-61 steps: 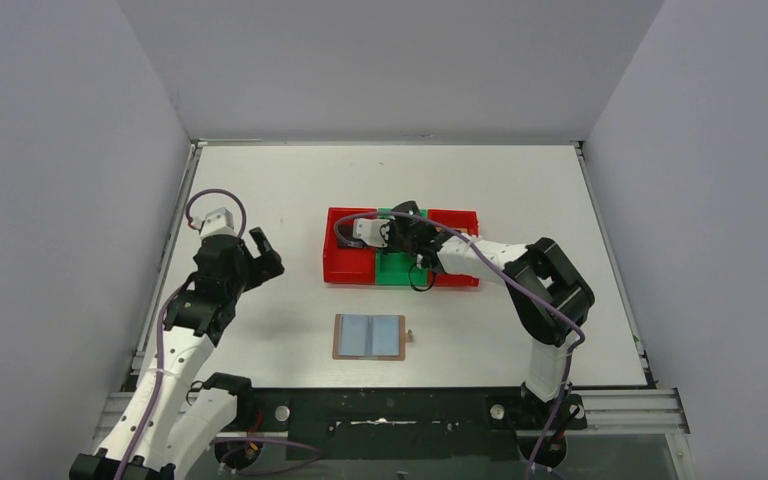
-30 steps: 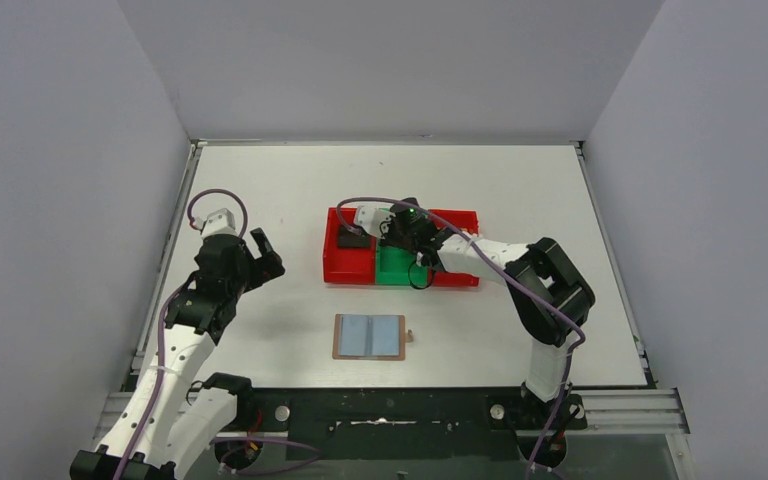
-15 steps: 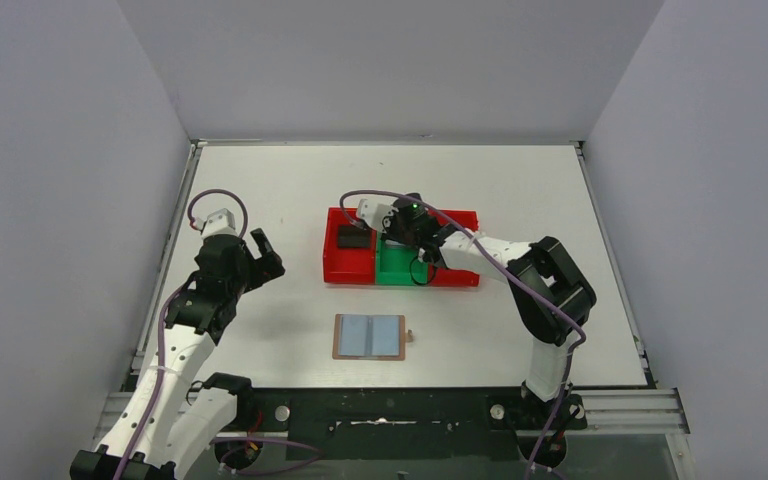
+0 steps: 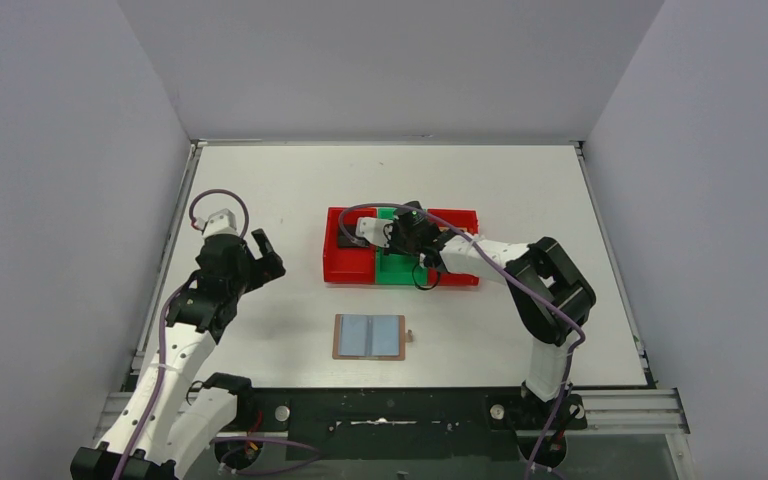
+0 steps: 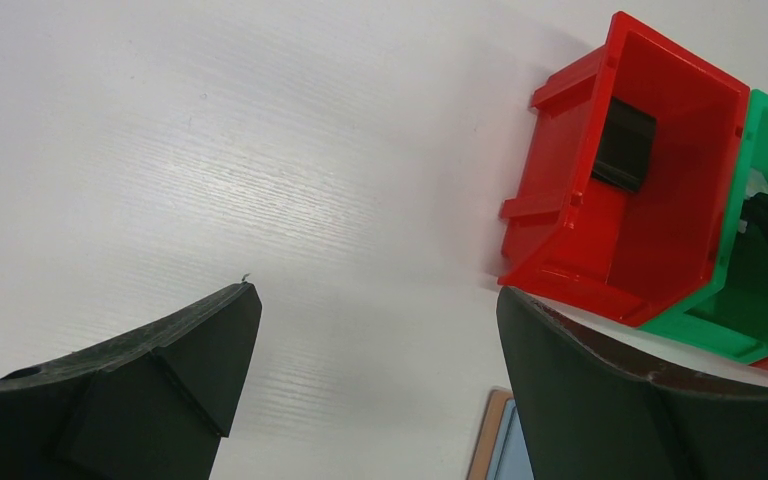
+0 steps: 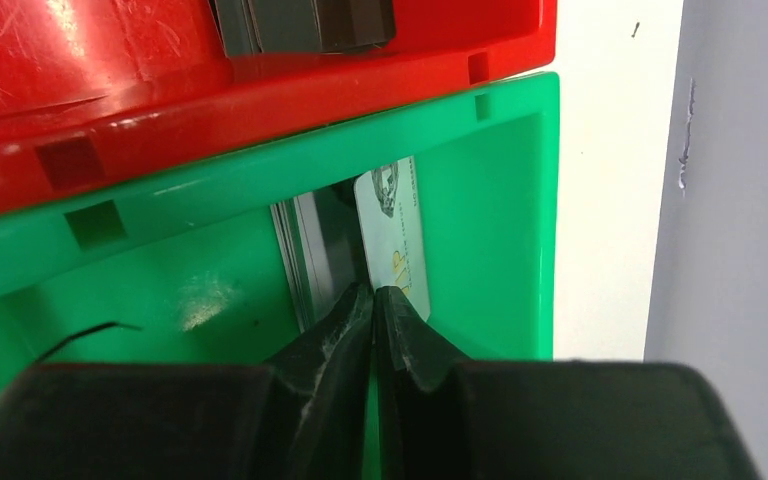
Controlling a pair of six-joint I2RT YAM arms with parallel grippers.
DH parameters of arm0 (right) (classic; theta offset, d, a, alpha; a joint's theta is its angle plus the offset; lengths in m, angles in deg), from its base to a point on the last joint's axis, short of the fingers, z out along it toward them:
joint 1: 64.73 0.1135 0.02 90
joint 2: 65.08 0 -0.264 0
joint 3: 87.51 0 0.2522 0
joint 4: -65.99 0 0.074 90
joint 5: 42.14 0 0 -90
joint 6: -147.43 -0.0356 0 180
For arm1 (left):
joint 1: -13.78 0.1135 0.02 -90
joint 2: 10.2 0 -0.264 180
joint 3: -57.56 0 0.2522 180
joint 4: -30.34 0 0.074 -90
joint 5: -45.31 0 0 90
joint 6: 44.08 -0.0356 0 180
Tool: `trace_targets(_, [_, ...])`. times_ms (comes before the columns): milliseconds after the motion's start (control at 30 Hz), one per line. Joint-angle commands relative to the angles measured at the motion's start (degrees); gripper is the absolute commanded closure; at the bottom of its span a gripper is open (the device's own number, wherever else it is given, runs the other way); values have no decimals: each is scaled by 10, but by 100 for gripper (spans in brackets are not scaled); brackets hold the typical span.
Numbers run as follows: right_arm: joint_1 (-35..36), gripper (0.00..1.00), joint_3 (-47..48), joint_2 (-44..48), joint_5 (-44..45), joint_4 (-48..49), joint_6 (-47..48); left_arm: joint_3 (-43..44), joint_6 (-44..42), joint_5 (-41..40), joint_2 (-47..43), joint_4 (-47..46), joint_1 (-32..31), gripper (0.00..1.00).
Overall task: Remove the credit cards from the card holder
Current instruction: Place the credit card in the storage box.
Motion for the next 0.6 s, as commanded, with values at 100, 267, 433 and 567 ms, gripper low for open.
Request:
trace_targets(100, [-2, 80, -13, 37, 6, 32, -32, 4, -9, 9, 1, -13, 3, 9])
trace_targets(267, [-2, 76, -23, 88, -17, 58, -93, 5, -10, 14, 5, -13, 3, 9])
trace_targets(433, [-2, 69, -38, 155, -9, 105, -223, 5, -11, 15, 5, -14, 3, 9])
trace_targets(567, [0, 59, -42, 223, 21, 77, -477, 6, -10, 13, 2, -13, 3, 9])
